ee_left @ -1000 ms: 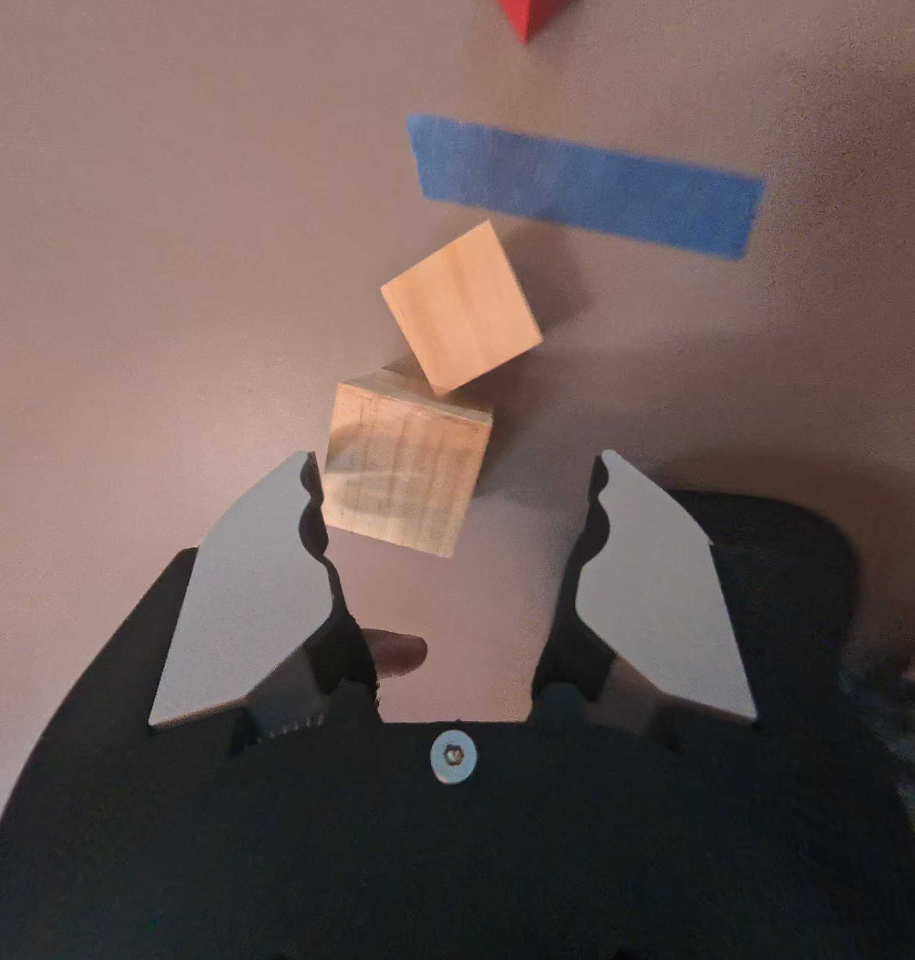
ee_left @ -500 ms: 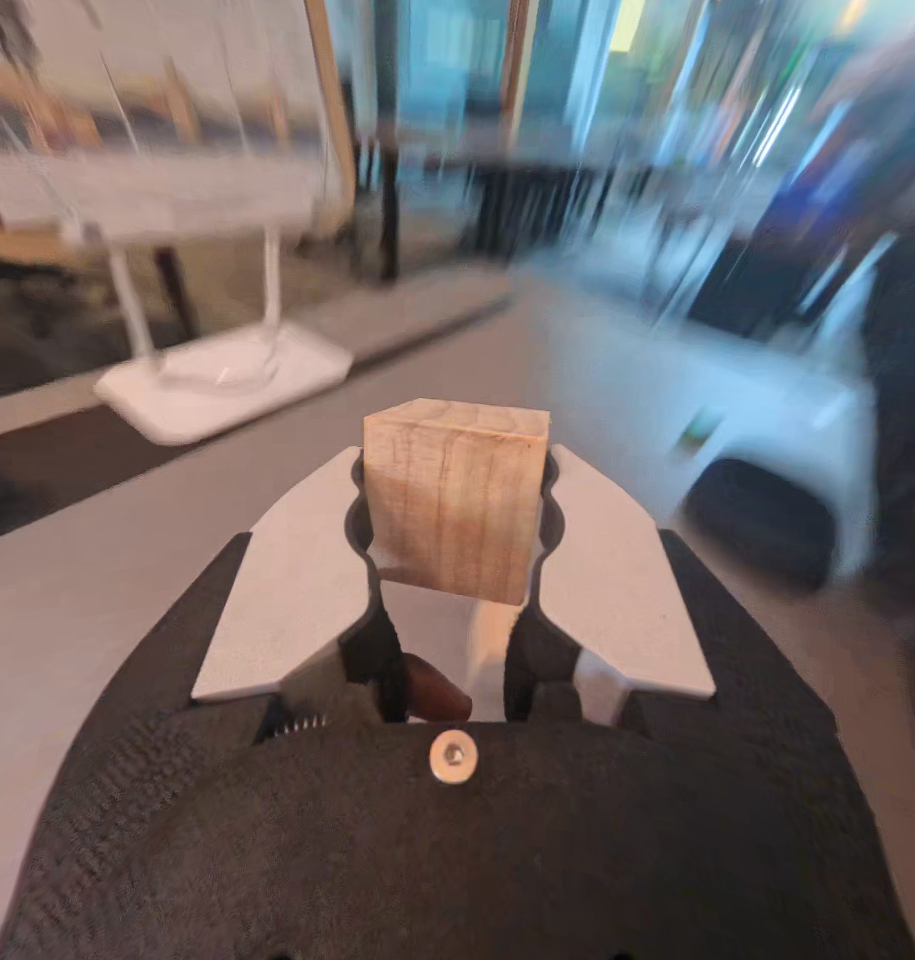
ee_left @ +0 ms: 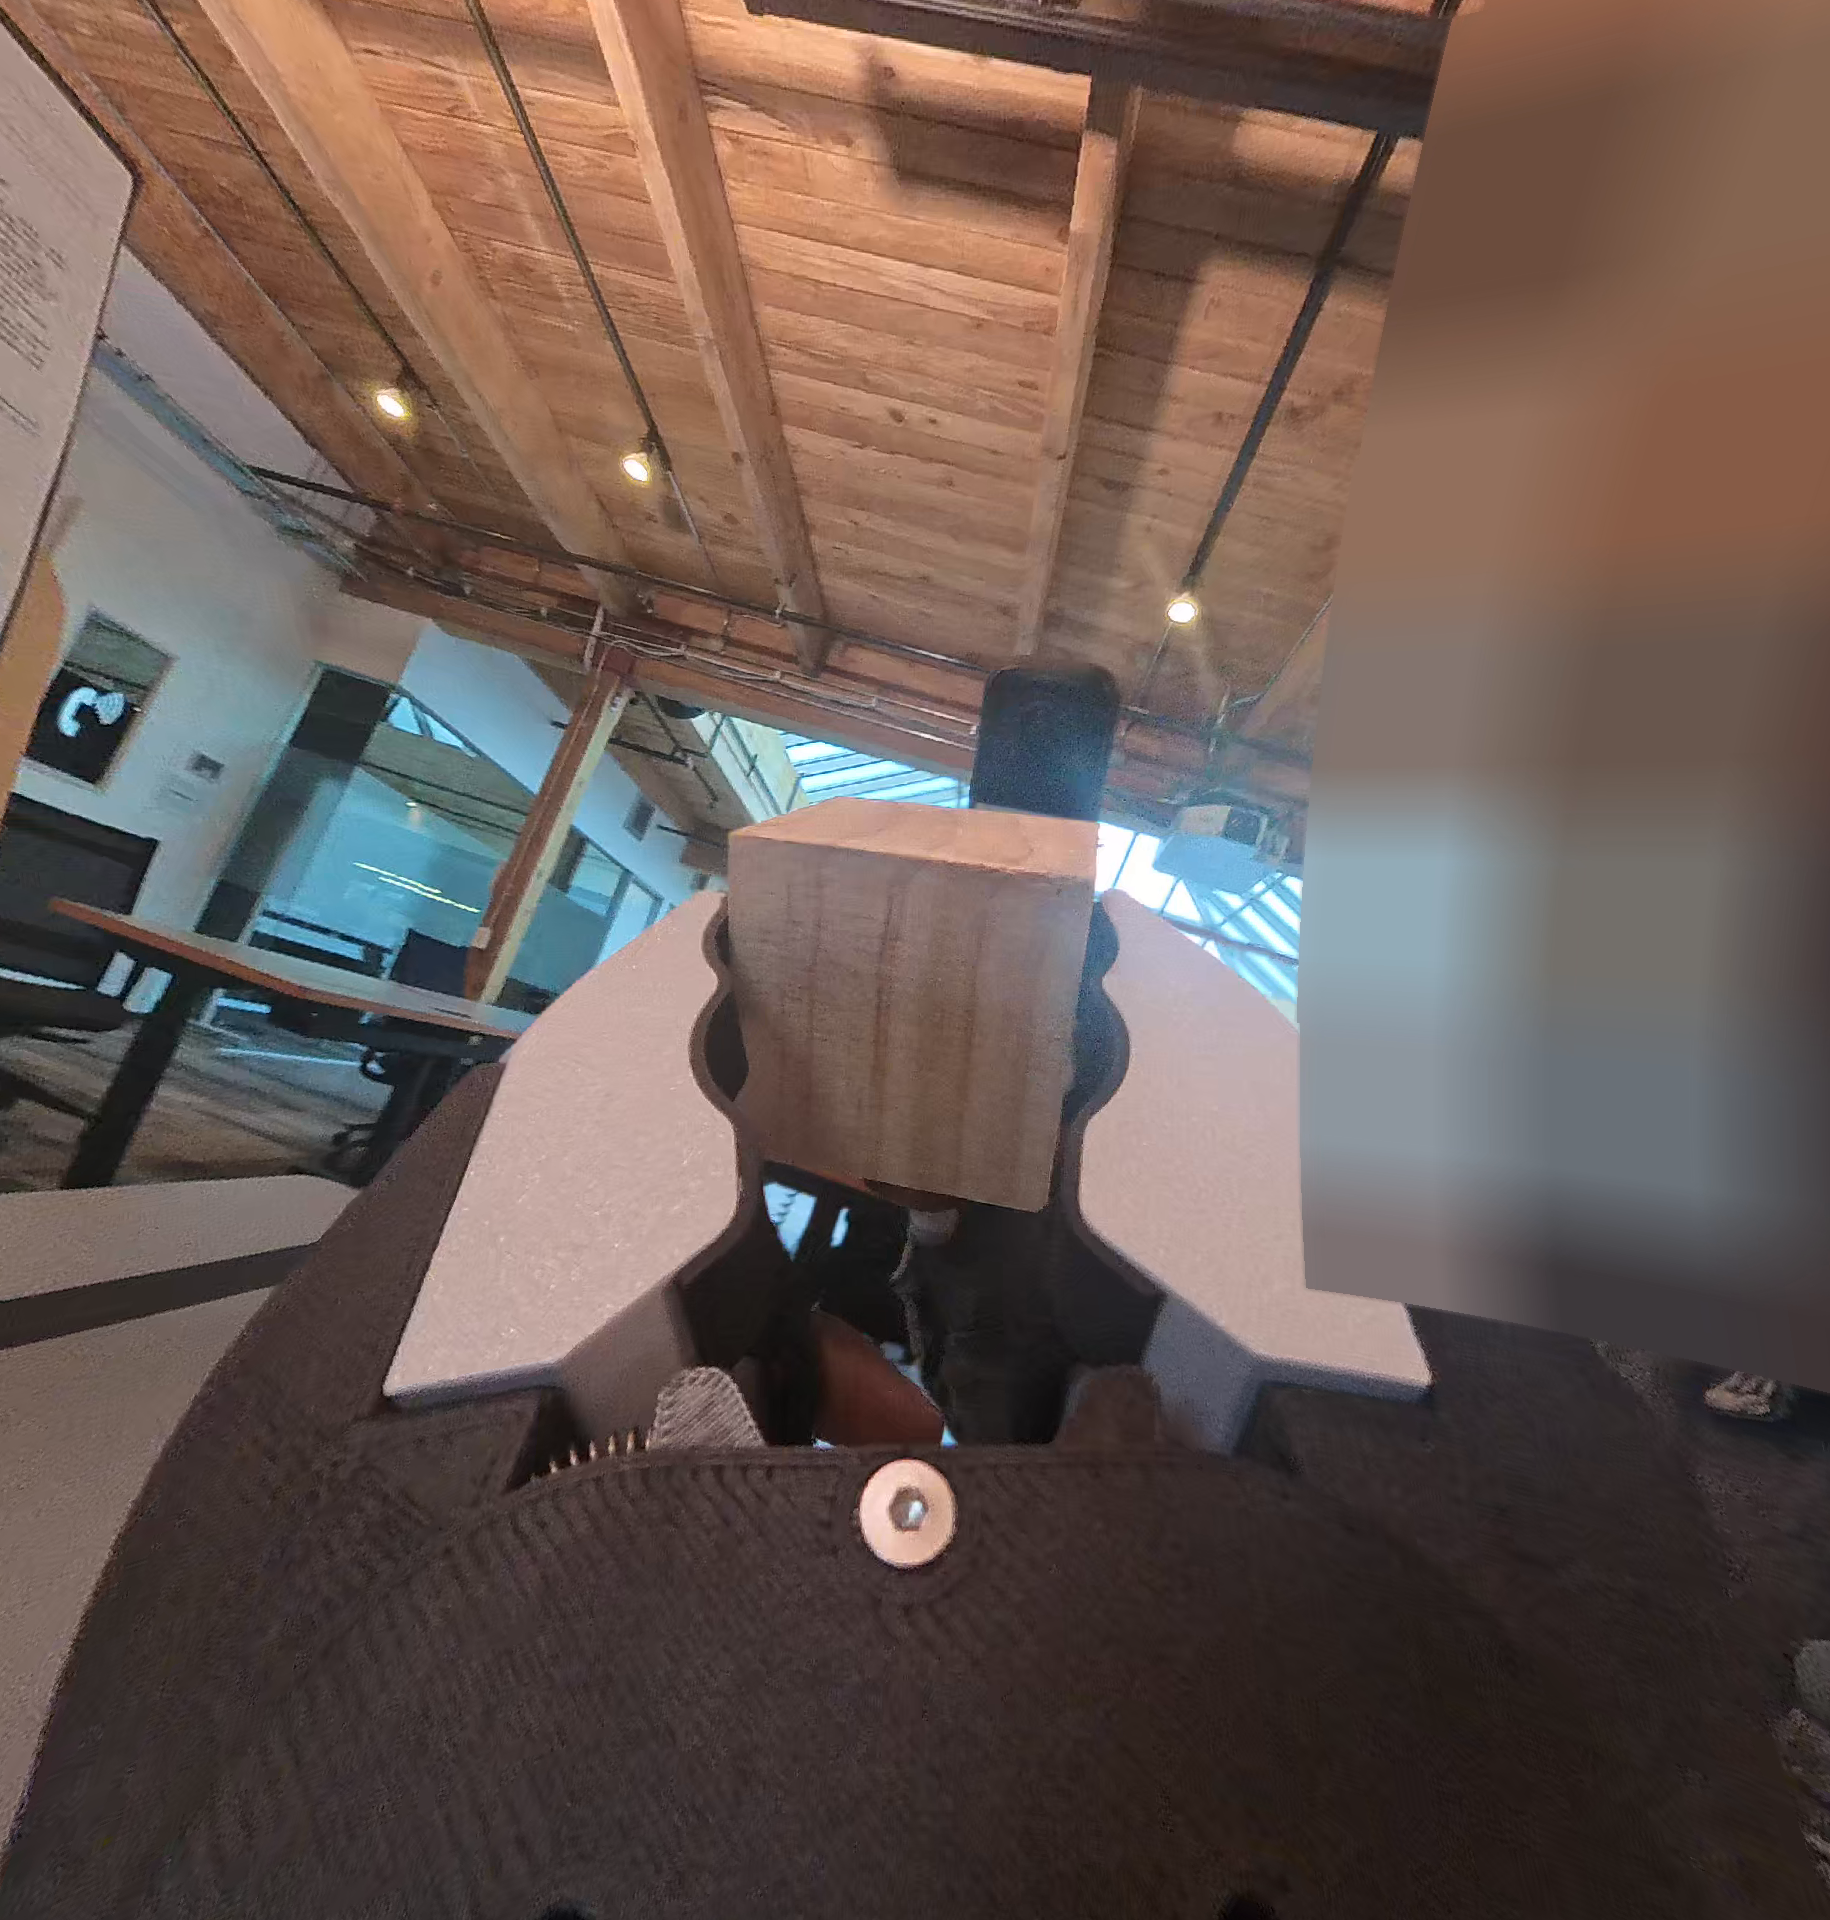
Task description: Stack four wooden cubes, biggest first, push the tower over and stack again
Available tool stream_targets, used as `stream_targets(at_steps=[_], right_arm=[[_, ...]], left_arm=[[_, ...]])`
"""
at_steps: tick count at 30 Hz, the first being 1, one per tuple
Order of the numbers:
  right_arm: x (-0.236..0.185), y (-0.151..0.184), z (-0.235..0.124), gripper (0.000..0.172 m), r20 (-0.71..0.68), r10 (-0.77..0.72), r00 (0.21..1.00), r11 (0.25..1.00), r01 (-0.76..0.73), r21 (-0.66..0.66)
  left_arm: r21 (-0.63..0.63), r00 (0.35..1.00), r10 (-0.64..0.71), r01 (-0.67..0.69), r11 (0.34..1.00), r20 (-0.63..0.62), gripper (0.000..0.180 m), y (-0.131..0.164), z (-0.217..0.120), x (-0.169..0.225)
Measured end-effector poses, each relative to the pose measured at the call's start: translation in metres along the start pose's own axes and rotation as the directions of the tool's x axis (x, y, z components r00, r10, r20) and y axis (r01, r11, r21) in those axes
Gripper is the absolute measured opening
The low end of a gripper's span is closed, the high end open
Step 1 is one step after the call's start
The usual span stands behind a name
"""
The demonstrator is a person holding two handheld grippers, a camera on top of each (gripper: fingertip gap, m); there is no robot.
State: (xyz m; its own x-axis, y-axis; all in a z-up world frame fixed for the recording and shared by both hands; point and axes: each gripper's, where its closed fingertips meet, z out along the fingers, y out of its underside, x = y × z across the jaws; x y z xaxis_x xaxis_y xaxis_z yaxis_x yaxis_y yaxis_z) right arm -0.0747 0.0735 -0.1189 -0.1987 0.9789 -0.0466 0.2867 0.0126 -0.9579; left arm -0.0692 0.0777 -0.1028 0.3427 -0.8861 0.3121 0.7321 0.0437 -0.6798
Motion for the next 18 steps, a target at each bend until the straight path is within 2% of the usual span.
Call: stream_targets(at_steps=[2,5,7,9,11,13,15,18], right_arm=[[-0.003,0.002,0.002,0.06,0.003,-0.037,0.999,0.999,0.037,-0.019],[-0.001,0.002,-0.002,0.059,-0.022,-0.075,0.997,0.997,0.075,-0.023],[0.006,0.001,-0.011,0.059,-0.082,-0.125,0.989,0.992,0.122,-0.034],[0.014,0.005,-0.025,0.059,-0.134,-0.158,0.978,0.986,0.15,-0.07],[0.018,0.012,-0.038,0.059,-0.149,-0.176,0.973,0.981,0.16,-0.111],[0.021,0.024,-0.049,0.059,-0.153,-0.198,0.968,0.969,0.171,-0.178],[0.023,0.04,-0.056,0.059,-0.146,-0.222,0.964,0.948,0.178,-0.265],[0.02,0.069,-0.058,0.059,-0.093,-0.241,0.966,0.897,0.185,-0.401]], left_arm=[[-0.015,1.0,0.028,-0.028,0.999,0.006,0.063,0.001,0.001,-0.001],[-0.127,0.999,0.042,-0.044,0.991,-0.012,0.067,0.003,0.005,0.0],[-0.228,0.992,0.124,-0.123,0.966,-0.01,0.08,-0.008,0.009,-0.003],[-0.349,0.971,0.239,-0.229,0.909,-0.015,0.089,-0.028,0.012,-0.004],[-0.491,0.925,0.377,-0.346,0.799,-0.039,0.089,-0.046,0.012,-0.006],[-0.625,0.862,0.501,-0.436,0.648,-0.082,0.089,-0.057,0.007,-0.01],[-0.734,0.828,0.545,-0.452,0.507,-0.133,0.089,-0.058,-0.008,-0.013],[-0.785,0.808,0.543,-0.484,0.388,-0.23,0.089,-0.045,-0.032,-0.007]])
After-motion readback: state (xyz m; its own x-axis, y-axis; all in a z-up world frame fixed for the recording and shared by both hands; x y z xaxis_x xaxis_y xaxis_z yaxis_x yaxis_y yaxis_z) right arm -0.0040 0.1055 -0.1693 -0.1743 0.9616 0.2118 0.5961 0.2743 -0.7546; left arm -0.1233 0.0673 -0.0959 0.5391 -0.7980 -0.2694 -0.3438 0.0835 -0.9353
